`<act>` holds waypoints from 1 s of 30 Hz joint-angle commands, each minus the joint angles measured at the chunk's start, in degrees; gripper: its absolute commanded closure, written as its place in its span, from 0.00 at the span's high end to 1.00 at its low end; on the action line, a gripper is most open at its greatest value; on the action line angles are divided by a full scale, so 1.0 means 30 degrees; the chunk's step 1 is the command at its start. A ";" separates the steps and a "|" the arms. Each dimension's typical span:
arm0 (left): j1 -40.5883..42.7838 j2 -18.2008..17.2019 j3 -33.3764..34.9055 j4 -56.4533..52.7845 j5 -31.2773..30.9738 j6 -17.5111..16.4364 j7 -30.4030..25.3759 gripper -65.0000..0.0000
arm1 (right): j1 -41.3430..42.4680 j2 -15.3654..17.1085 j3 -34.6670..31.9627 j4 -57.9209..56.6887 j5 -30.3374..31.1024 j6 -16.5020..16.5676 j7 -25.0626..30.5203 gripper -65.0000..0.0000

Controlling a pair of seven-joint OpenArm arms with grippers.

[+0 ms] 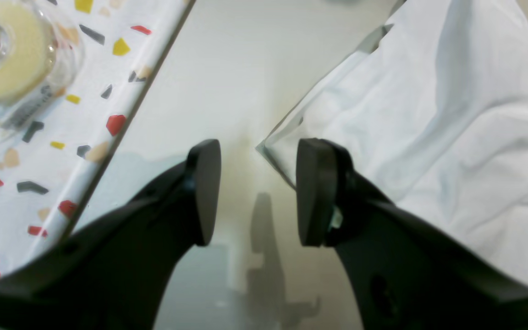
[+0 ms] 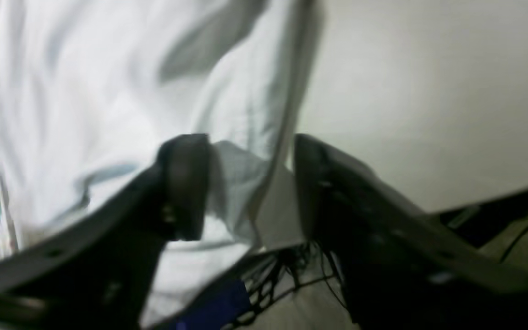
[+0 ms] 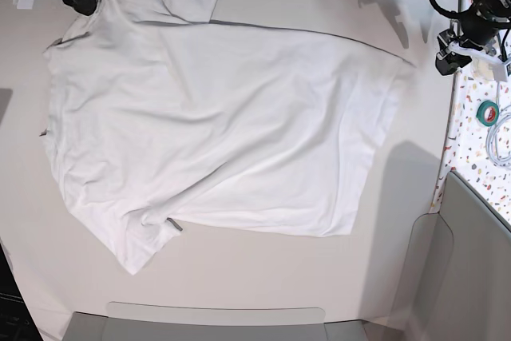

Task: Layout the t-shirt on the table in an organized manner, then fold the t-shirt properly
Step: 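Move both grippers to the shirt's shoulder edge corners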

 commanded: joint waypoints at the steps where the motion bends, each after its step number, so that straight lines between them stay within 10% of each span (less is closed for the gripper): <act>1: -0.0022 -0.0336 -0.0107 0.0007 -0.0224 0.0004 -0.0217 0.42 | -0.0112 0.0273 0.0148 0.0228 0.1119 0.0522 -0.0009 0.52; 30: -0.0051 -0.0424 0.0567 -0.0316 -0.0224 0.0004 -0.0246 0.42 | -0.0024 -0.0401 -0.0439 -0.4285 0.1265 0.0522 -0.1591 0.52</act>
